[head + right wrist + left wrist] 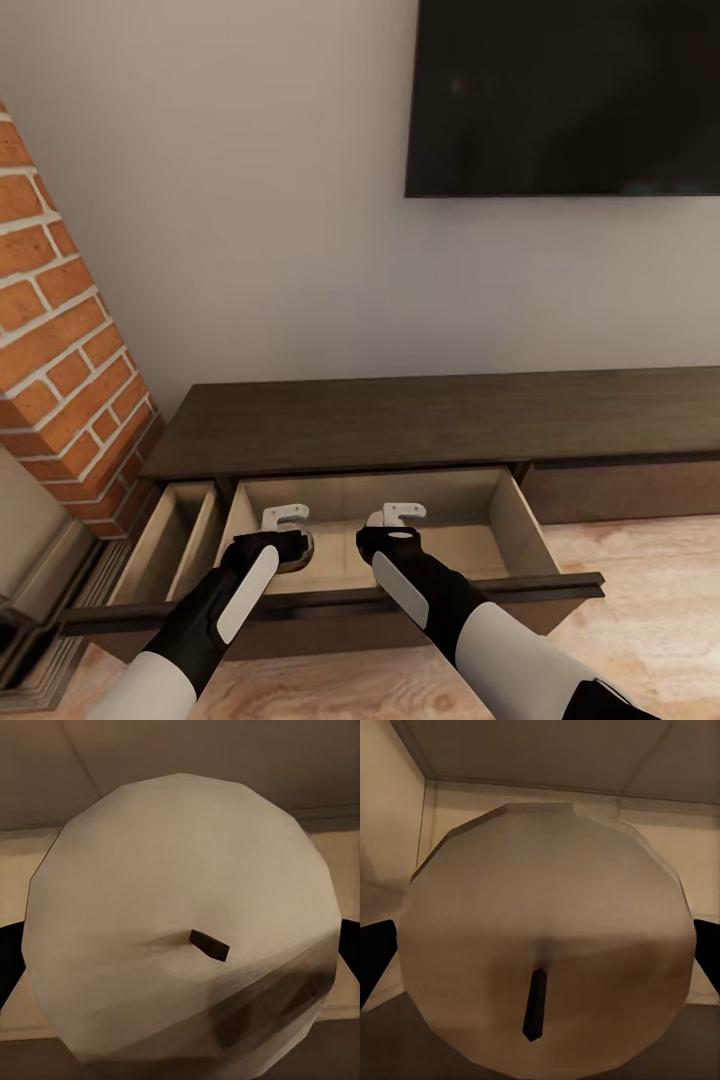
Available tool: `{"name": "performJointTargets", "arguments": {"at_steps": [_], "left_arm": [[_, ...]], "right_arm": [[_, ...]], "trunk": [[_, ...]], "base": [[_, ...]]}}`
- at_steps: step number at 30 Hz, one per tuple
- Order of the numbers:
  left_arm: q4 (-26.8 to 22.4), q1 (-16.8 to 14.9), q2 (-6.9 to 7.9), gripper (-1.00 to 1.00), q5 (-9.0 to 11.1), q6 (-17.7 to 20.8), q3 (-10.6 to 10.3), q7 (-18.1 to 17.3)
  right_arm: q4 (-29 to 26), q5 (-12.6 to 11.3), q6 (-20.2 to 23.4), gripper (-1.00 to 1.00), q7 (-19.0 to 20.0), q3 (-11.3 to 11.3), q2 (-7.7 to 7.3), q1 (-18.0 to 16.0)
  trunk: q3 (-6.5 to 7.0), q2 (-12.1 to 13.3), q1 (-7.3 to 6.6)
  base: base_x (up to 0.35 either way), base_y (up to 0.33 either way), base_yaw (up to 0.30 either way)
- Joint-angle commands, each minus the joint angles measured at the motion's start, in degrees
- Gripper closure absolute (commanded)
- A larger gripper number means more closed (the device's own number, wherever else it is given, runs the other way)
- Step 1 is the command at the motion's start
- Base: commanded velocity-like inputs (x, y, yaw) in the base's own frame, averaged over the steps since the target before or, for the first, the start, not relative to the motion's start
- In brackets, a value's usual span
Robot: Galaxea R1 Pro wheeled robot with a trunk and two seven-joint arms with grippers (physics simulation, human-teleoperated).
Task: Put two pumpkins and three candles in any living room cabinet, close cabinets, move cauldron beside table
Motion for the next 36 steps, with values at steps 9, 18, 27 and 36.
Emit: {"name": "performJointTargets", "arguments": {"at_steps": [9,18,27,36], "left_arm": [[0.02,-0.04,0.03,1.00,0.59,0.10,-0.19,0.57],[-0.02,-0.04,0.03,1.00,0.58,0.08,-0.20,0.58],[-0.03,-0.04,0.03,1.00,0.60,0.10,-0.16,0.78],[-0.03,-0.04,-0.06,1.00,0.52,0.10,-0.12,1.07]], "right_arm": [[-0.04,-0.36,0.08,1.00,0.00,0.14,0.00,-0.06],[0.00,-0.43,0.08,1.00,0.00,0.14,0.00,-0.06],[0.13,-0.53,0.16,1.00,0.08,0.14,0.00,-0.06],[0.14,-0.53,0.17,1.00,0.09,0.14,0.00,-0.06]], "trunk": [[-0.05,-0.02,0.01],[-0.05,-0.02,0.01],[-1.49,-3.23,1.76],[-3.10,-6.84,3.74]], "base": [[0.094,0.015,0.000],[0.032,0.000,0.000],[0.000,0.000,0.000],[0.000,0.000,0.000]]}}
